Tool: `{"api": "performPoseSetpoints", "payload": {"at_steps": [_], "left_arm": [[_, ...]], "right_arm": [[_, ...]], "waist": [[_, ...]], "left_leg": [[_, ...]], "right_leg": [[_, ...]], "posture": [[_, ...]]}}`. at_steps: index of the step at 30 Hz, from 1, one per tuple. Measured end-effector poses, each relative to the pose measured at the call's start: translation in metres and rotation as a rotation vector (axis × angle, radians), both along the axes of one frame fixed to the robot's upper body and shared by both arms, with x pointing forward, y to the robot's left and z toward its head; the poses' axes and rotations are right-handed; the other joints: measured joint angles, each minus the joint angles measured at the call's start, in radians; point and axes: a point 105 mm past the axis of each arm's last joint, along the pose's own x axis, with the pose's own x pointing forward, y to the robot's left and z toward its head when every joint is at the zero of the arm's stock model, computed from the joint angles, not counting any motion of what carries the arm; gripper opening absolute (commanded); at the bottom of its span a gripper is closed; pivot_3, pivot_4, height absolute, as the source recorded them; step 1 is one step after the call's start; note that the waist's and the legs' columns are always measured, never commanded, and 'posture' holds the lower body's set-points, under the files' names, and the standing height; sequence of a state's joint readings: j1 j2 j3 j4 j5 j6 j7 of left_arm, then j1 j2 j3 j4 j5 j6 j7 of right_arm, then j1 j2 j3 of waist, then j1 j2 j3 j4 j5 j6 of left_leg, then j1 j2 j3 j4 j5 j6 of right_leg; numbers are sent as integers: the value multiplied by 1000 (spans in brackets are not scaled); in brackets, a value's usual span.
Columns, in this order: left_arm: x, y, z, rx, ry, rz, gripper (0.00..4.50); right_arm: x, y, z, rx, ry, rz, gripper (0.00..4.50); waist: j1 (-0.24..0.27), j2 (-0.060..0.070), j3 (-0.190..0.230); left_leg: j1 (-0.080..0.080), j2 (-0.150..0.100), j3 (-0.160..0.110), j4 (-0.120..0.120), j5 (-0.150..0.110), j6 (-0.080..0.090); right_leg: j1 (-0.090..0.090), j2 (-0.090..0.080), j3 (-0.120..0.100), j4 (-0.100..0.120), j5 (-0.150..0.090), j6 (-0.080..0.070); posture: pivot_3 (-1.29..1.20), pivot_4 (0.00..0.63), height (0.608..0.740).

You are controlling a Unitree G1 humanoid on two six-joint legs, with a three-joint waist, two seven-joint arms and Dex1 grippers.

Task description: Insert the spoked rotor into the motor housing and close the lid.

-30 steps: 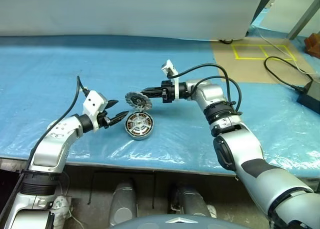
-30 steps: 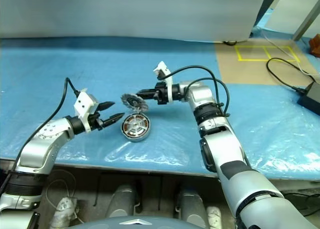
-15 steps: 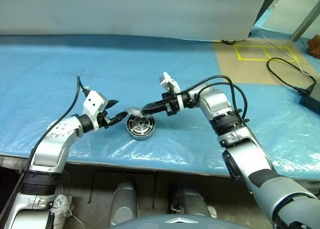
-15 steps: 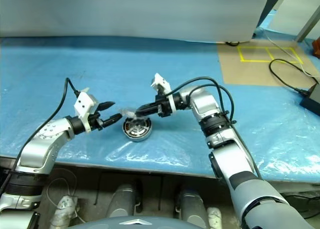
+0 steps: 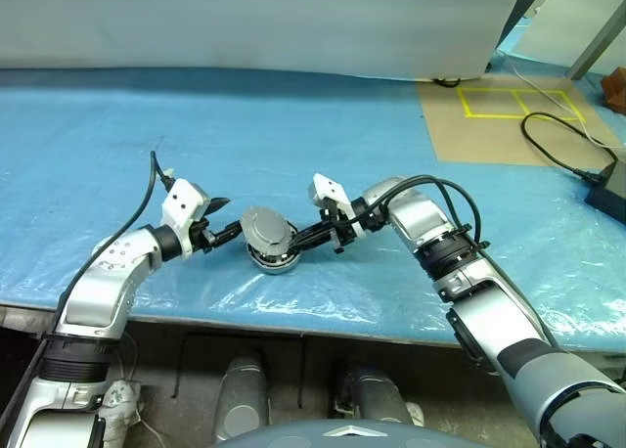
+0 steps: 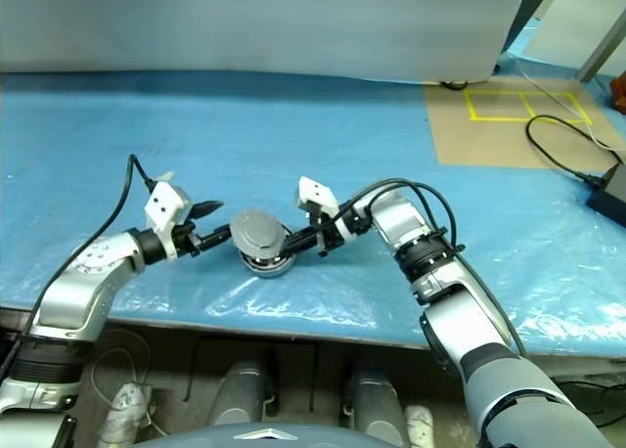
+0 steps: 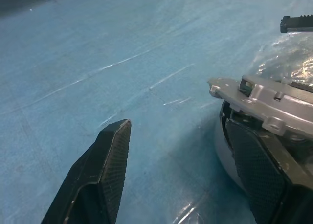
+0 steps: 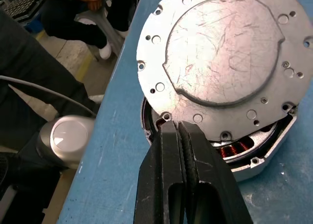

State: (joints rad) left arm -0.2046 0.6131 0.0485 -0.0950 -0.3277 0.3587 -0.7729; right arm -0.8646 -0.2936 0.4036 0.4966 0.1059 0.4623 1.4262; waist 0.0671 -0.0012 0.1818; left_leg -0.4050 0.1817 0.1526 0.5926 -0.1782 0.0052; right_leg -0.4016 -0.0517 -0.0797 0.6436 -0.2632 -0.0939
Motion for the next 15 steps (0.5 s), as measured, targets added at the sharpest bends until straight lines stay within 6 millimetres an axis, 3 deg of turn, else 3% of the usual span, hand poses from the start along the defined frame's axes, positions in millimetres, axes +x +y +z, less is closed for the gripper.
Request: {"api": "performPoseSetpoints", "payload": {"at_steps": [5,8,11,15], "left_arm": [[-28,20,-21,102,94,-66,3287],[-39,51,-33,273,128,-74,3287],[-38,72,-38,332,133,-33,3287],[-27,69,-25,254,68,-2,3287]], "right_arm": [[6,1,14,50,18,-36,17],[8,1,21,69,12,-41,17],[9,0,22,70,13,-48,17],[8,-2,20,66,22,-52,17]], "waist": [[1,0,0],[1,0,0],[5,0,0],[9,0,0]], "left_leg": [[0,0,0,-2,0,0],[1,0,0,-3,-2,1],[1,0,0,-3,-4,0],[1,-1,0,-3,-3,-1]], "right_leg": [[0,0,0,-1,0,0],[1,0,0,-2,0,0],[1,0,0,-2,0,0],[1,0,0,-2,0,0]], "posture": [[0,150,740],[0,150,740],[0,150,740],[0,150,740]]}}
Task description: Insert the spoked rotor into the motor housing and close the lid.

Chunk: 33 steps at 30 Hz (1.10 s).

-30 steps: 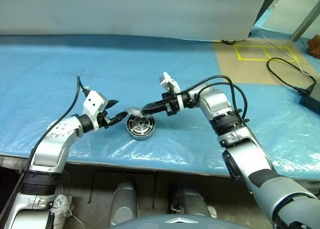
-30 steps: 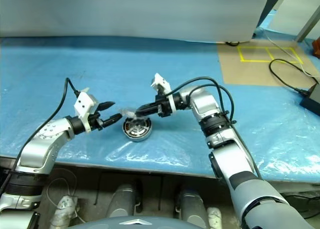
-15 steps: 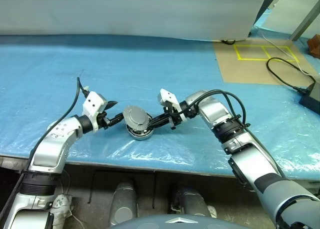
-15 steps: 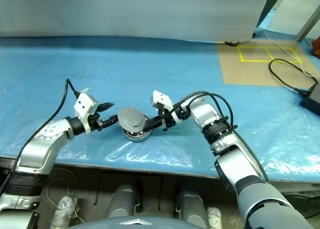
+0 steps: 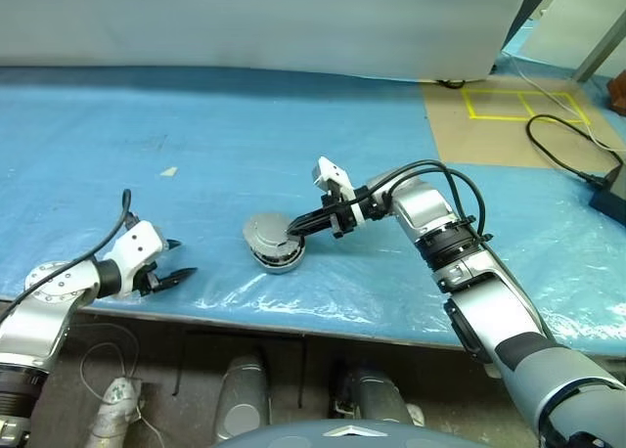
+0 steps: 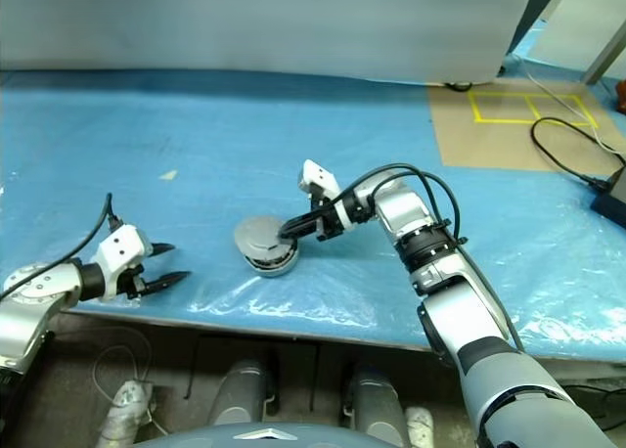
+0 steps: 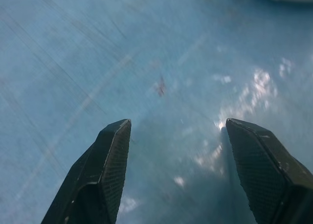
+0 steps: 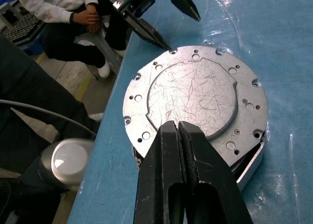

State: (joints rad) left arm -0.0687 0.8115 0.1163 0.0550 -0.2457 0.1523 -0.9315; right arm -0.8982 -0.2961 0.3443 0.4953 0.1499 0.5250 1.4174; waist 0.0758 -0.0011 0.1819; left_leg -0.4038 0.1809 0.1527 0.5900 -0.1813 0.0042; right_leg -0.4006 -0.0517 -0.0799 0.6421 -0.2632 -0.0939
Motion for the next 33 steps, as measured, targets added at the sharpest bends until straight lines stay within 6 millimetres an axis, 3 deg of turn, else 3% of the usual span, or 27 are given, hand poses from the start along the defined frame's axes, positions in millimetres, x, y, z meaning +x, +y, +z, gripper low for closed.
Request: {"api": "performPoseSetpoints", "payload": {"at_steps": [9,12,14,17,19,21,26,33], "left_arm": [[7,-30,48,-146,-112,-158,3287],[2,-30,50,-116,-93,-206,3287],[-1,-30,46,-108,-77,-220,3287],[-1,-30,41,-96,-62,-233,3287],[0,-31,39,-94,-61,-235,3287],[0,-33,38,-102,-61,-236,3287],[1,-38,36,-125,-67,-228,3287],[-3,-44,38,-122,-78,-243,3287]], "right_arm": [[-5,-4,11,28,22,17,17],[-7,2,19,45,8,33,17],[-5,13,31,93,2,30,17],[0,43,73,226,-53,22,17],[4,58,85,266,-97,4,17],[9,70,77,266,-98,-31,17],[8,87,20,168,-5,-67,17],[7,88,9,122,-43,-40,17]], "waist": [[-7,0,0],[-9,0,0],[-9,0,0],[-9,0,0],[-8,0,0],[-6,-1,-1],[-7,-1,-1],[-8,-1,-1]], "left_leg": [[0,0,0,-1,3,1],[1,0,0,-2,3,1],[1,0,0,-3,3,0],[1,0,1,-3,2,-2],[2,0,1,-4,2,-3],[1,0,1,-4,2,-3],[0,-1,1,-4,2,-4],[1,-1,1,-4,2,-4]], "right_leg": [[-1,0,0,0,0,0],[-1,0,0,0,0,0],[-1,0,0,0,0,0],[-2,0,0,0,0,0],[-1,0,0,0,0,0],[-1,0,0,0,0,0],[-2,-1,0,0,0,0],[-2,0,0,0,0,0]], "posture": [[0,150,740],[0,150,740],[0,150,740],[0,150,740],[0,150,740],[0,150,740],[0,150,740],[0,150,740]]}}
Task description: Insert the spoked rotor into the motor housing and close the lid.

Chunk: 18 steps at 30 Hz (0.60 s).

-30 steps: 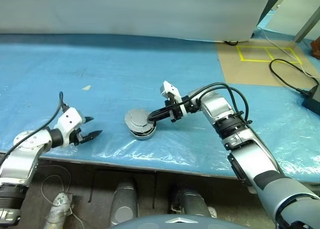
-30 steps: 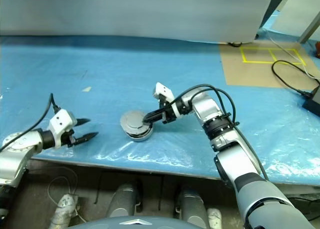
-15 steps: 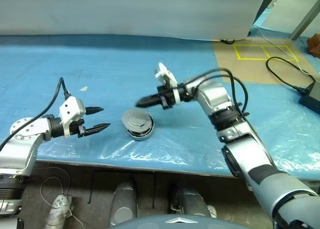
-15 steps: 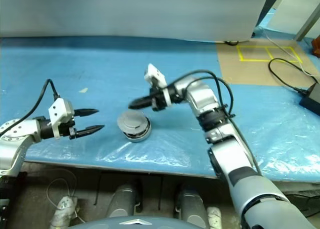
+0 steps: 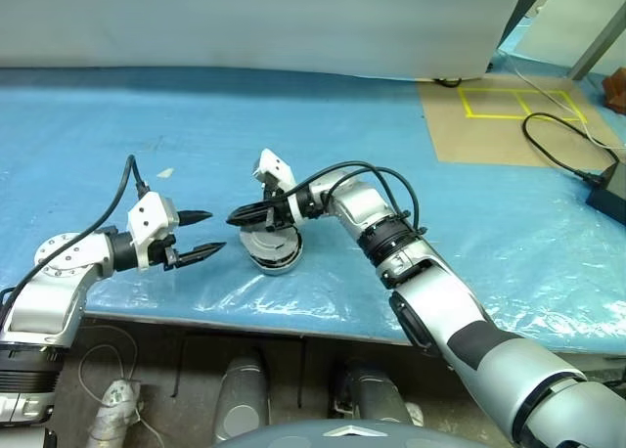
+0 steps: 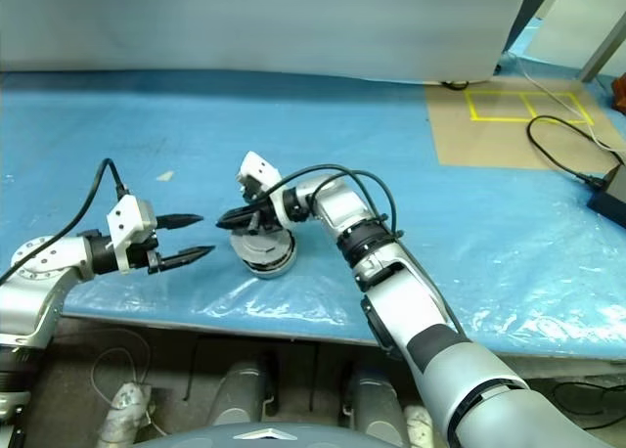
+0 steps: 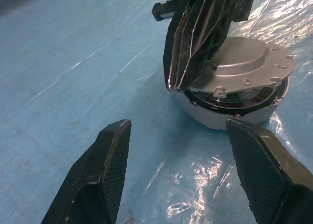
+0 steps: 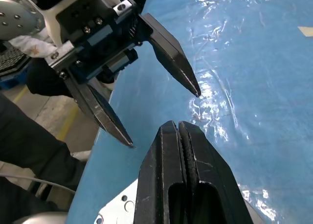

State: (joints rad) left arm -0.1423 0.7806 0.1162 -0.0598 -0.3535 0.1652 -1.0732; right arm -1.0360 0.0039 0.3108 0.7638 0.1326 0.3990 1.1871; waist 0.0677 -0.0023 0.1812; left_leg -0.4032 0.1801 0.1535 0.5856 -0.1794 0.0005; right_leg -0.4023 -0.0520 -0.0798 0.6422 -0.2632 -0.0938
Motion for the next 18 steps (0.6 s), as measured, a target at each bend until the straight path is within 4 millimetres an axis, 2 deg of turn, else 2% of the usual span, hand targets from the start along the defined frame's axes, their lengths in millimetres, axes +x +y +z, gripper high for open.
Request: {"api": "performPoseSetpoints", "payload": {"at_steps": [5,7,12,18], "left_arm": [[-4,0,-5,1,16,-4,3287],[-4,-1,-5,-3,16,-4,3287],[-1,-8,-4,-17,5,-21,3287],[0,-6,-6,-14,12,-9,3287]], "right_arm": [[2,-17,-8,-80,-46,33,17],[0,-24,-17,-119,-73,53,17],[-7,-28,-23,-143,-143,109,17],[-13,-38,-25,-155,-164,141,17]], "waist": [[1,0,0],[1,0,0],[0,0,0],[0,0,0]], "left_leg": [[0,0,0,0,0,0],[0,0,0,0,0,0],[3,0,0,0,0,0],[7,0,0,0,0,0]], "right_leg": [[0,0,0,0,0,0],[1,0,0,0,0,0],[3,0,0,0,0,0],[6,0,0,0,0,0]], "posture": [[0,150,740],[0,150,740],[0,150,740],[0,150,740]]}}
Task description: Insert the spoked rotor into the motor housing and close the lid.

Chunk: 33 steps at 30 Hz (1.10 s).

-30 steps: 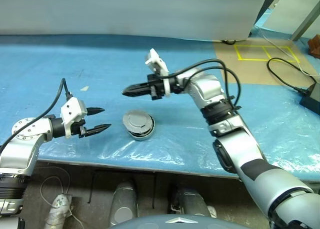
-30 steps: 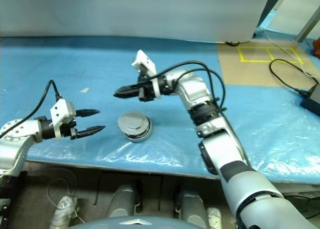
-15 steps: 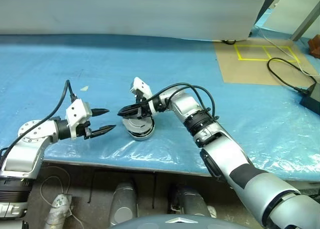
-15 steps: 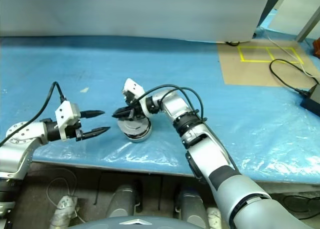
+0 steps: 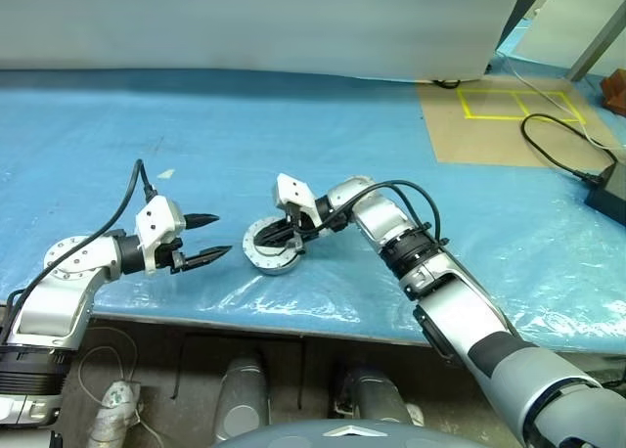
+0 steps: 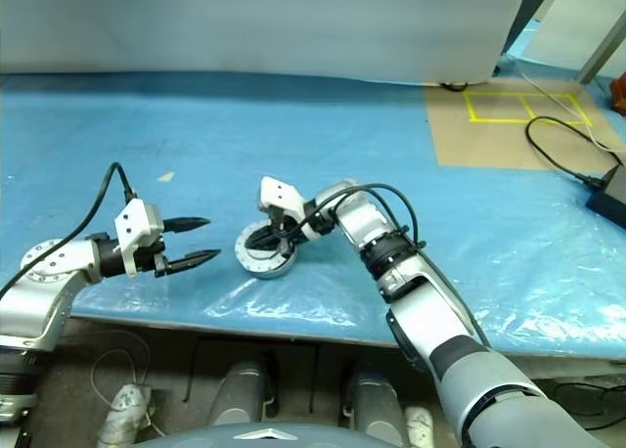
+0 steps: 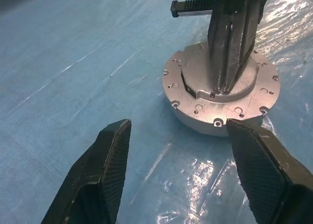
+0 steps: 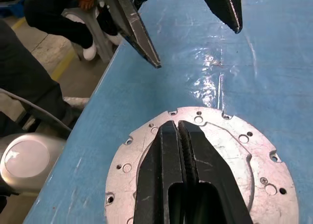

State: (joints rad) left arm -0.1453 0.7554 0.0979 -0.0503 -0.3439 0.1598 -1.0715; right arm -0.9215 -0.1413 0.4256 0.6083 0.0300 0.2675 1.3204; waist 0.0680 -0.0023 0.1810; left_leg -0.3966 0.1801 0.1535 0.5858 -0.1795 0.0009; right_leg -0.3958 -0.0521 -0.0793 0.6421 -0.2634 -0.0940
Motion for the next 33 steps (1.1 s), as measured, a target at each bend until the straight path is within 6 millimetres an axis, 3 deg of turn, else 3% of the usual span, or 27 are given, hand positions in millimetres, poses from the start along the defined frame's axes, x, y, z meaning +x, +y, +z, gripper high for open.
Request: {"api": "performPoseSetpoints", "payload": {"at_steps": [5,11,14,18,22,28,29,33], "left_arm": [[0,-2,0,-18,1,2,3287],[-1,-7,2,-51,22,-9,3287],[-1,-8,3,-65,31,-17,3287],[1,-13,5,-78,24,-27,3287],[3,-18,7,-96,16,-35,3287],[1,-18,3,-98,30,-29,3287],[-1,-18,1,-98,36,-31,3287],[-5,-17,-2,-94,48,-31,3287]], "right_arm": [[3,-14,7,3,81,-49,17],[8,-27,57,162,47,-117,17],[4,-38,61,171,-11,-143,17],[6,-48,39,164,-12,-231,960],[13,-49,43,187,-67,-287,2251],[3,-45,36,213,-17,-273,4258],[1,-44,35,211,-2,-265,4479],[-3,-36,27,187,28,-236,4479]], "waist": [[3,0,0],[2,0,0],[2,-1,0],[2,0,0],[-1,0,0],[0,0,0],[0,0,0],[0,0,0]], "left_leg": [[1,0,0,0,0,0],[0,0,0,-1,0,0],[1,-1,0,-2,1,1],[0,-1,0,-3,0,0],[1,-1,0,-3,0,0],[1,-1,0,-4,1,0],[1,-1,0,-4,1,0],[1,-1,0,-4,0,0]], "right_leg": [[1,0,0,0,0,0],[0,0,0,0,0,0],[0,0,0,-1,0,0],[0,0,0,-1,0,0],[0,0,1,-1,0,0],[0,0,1,-2,0,0],[0,0,1,-2,0,0],[0,0,0,-2,0,0]], "posture": [[0,150,740],[0,150,740],[0,150,740],[0,150,740],[0,150,740],[0,150,740],[0,150,740],[0,150,740]]}}
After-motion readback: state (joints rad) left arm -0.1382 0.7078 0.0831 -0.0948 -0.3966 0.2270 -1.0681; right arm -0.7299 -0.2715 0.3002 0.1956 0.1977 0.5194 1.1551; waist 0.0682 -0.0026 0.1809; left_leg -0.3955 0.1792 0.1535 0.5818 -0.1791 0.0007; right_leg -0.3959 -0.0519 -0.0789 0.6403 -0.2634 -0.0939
